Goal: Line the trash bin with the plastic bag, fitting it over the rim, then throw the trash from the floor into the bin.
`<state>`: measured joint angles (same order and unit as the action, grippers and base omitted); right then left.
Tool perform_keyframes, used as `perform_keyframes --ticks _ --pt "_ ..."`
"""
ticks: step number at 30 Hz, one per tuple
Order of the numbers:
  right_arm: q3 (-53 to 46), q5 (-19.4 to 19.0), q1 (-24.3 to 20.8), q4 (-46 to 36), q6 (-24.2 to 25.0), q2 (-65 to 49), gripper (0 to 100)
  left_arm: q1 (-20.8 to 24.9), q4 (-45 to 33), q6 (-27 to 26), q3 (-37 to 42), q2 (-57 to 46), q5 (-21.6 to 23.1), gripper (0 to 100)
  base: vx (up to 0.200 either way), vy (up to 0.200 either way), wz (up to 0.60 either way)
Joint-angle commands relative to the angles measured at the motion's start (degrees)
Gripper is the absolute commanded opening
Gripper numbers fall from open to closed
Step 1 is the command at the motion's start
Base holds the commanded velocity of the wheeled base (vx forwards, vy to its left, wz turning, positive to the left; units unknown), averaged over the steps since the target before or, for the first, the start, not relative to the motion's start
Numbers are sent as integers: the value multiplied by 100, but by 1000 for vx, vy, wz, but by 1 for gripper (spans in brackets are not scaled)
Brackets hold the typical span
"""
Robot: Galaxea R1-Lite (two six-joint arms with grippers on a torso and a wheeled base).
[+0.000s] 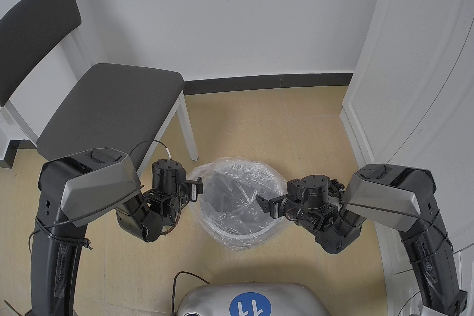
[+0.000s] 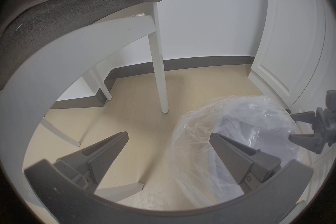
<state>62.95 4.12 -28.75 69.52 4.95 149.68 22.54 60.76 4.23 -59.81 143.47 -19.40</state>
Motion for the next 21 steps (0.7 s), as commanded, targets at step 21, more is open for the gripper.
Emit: perform_keyframes --ticks 21 --pt "1650 1056 132 149 138 615 100 31 59 8 48 -47 -12 100 0 0 0"
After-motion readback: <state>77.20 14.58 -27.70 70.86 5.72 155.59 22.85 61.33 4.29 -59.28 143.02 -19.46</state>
